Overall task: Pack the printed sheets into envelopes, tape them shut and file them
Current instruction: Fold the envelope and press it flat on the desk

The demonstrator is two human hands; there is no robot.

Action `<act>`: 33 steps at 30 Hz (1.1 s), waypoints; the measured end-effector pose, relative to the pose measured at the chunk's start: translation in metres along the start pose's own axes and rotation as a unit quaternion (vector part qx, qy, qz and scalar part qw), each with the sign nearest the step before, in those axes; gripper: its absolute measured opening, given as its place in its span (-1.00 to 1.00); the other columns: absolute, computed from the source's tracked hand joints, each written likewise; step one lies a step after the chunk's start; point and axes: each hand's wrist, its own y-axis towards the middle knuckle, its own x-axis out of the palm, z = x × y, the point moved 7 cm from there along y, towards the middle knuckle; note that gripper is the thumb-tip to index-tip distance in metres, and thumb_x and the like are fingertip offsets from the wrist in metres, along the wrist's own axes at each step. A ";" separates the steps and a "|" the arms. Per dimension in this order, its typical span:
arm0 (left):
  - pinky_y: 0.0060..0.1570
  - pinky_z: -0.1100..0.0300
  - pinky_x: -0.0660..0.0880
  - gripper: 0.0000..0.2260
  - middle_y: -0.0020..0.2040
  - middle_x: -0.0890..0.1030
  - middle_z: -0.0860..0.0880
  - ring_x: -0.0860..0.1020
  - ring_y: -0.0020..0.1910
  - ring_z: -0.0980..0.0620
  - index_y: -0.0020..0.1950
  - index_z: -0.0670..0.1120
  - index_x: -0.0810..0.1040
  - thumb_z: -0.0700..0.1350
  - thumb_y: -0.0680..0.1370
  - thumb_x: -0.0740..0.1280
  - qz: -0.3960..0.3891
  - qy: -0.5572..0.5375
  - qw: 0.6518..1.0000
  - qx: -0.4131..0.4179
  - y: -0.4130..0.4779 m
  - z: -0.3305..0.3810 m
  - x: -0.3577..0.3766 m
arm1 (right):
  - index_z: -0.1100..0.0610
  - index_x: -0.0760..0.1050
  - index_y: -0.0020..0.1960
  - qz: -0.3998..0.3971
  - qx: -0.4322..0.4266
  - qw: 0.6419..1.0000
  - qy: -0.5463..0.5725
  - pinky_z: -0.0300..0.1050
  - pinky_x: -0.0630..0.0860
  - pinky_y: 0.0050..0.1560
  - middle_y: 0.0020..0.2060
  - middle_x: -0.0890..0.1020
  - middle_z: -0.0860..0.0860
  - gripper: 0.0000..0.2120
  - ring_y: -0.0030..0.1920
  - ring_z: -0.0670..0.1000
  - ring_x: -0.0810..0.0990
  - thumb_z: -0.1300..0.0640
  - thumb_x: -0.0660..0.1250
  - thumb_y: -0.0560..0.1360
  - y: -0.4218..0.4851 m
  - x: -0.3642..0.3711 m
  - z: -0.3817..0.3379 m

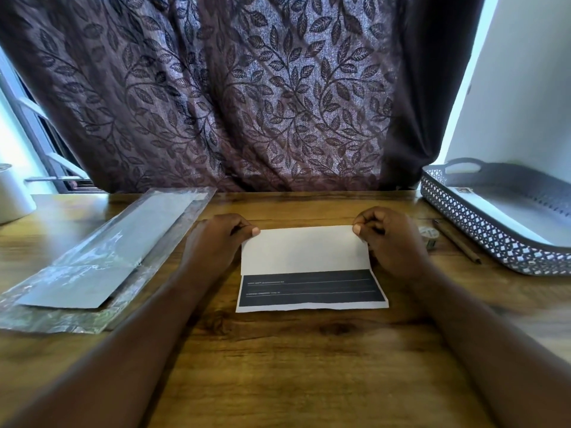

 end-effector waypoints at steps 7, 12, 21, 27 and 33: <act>-0.17 -0.02 0.54 -0.64 -0.29 0.65 -0.02 0.61 -0.26 -0.08 -0.27 -0.09 0.58 0.18 0.52 0.40 0.008 -0.106 0.992 -0.067 -0.005 -0.004 -0.003 | -0.06 0.57 -0.15 0.006 0.016 0.999 0.049 -0.02 0.63 -0.13 -0.23 0.68 -0.10 -0.85 -0.18 -0.06 0.65 0.16 0.45 0.53 -0.001 -0.001 0.004; 0.13 -0.08 0.60 -0.75 0.06 0.72 -0.11 0.67 0.10 -0.19 0.13 -0.12 0.64 0.01 0.62 0.29 -0.123 -0.392 0.905 -0.112 -0.016 0.014 0.021 | 0.00 0.58 -0.15 0.043 0.049 0.993 0.102 0.12 0.67 -0.28 -0.24 0.70 -0.01 -0.88 -0.21 0.09 0.69 0.16 0.44 0.54 0.000 -0.009 0.012; -0.08 0.08 0.64 -0.76 0.14 0.70 -0.14 0.70 0.04 -0.08 0.29 -0.13 0.55 -0.26 0.65 0.24 -0.095 -0.482 0.858 -0.150 -0.013 0.002 0.024 | 0.06 0.48 0.29 -0.072 0.141 0.917 0.365 0.04 0.64 -0.16 0.05 0.72 0.14 -0.61 -0.04 0.10 0.73 0.43 0.19 0.59 -0.006 0.010 0.011; 0.04 -0.01 0.58 -0.75 0.11 0.71 -0.12 0.68 0.07 -0.14 0.20 -0.06 0.61 -0.28 0.63 0.23 -0.054 -0.518 0.832 -0.190 -0.011 -0.007 0.023 | -0.19 0.19 0.49 -0.210 0.038 0.951 0.223 -0.24 0.62 0.05 0.12 0.66 -0.22 -0.11 0.17 -0.20 0.65 0.47 0.46 0.41 -0.015 0.023 -0.006; -0.07 0.00 0.66 -0.74 0.12 0.71 -0.13 0.68 0.06 -0.11 0.26 -0.13 0.58 -0.27 0.65 0.18 -0.069 -0.565 0.797 -0.203 -0.015 0.004 0.025 | -0.22 0.35 0.38 -0.149 0.070 0.944 0.286 -0.11 0.68 -0.05 0.11 0.72 -0.06 -0.27 0.08 -0.05 0.72 0.25 0.55 0.37 -0.013 0.017 -0.008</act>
